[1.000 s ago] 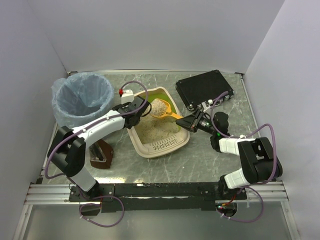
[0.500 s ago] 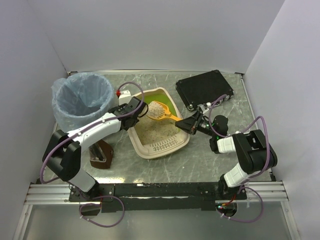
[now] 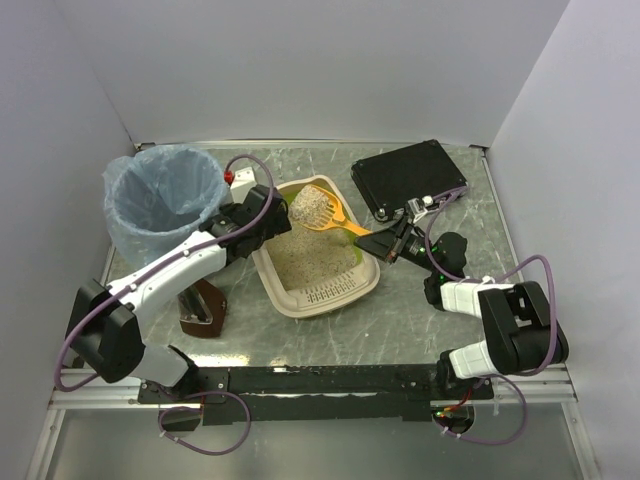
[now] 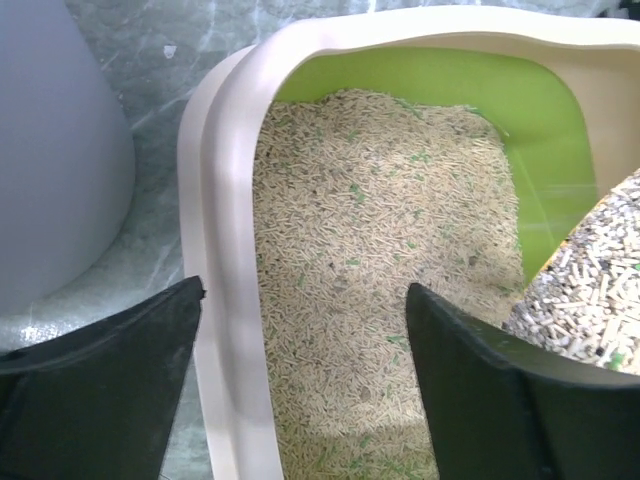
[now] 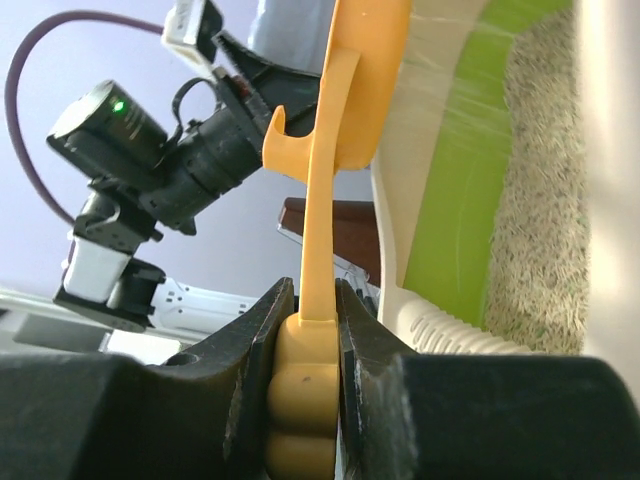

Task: Clean the litter box

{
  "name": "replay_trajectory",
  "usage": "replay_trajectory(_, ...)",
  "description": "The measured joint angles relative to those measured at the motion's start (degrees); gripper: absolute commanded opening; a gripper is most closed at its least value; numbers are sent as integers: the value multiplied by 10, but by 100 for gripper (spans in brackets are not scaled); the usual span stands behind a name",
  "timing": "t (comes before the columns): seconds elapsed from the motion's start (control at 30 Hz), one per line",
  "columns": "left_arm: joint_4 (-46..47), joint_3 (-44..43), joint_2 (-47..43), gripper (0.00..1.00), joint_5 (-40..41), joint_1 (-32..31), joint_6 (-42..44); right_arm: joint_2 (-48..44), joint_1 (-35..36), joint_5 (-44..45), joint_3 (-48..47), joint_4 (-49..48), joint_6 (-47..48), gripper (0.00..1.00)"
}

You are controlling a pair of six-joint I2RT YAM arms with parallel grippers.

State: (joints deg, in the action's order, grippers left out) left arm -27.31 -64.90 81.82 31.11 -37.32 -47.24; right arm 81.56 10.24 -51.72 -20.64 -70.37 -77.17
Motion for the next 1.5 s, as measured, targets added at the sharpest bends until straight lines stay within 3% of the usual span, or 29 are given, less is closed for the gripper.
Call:
replay_trajectory(0.07, 1, 0, -9, 99, -6, 0, 0, -17, 0, 0, 0, -2, 10, 0)
replay_trajectory(0.4, -4, 0, -84, 99, -14, -2, 0, -21, 10, 55, -5, -9, 12, 0)
replay_trajectory(0.73, -26, 18, -128, 97, 9, -2, -5, -87, 32, 95, -4, -13, 37, 0)
replay_trajectory(0.87, -32, 19, -127, 97, 12, -2, -6, -63, 63, 101, -13, -24, 25, 0)
replay_trajectory(1.1, -39, 38, -141, 97, 15, -2, -17, -2, 59, 102, -13, -22, -22, 0)
replay_trajectory(1.33, -42, 39, -142, 97, 14, -2, -19, -22, 54, 98, -3, -17, -8, 0)
replay_trajectory(1.5, -40, 39, -141, 97, 14, -2, -17, -112, 60, 95, -22, 109, 95, 0)
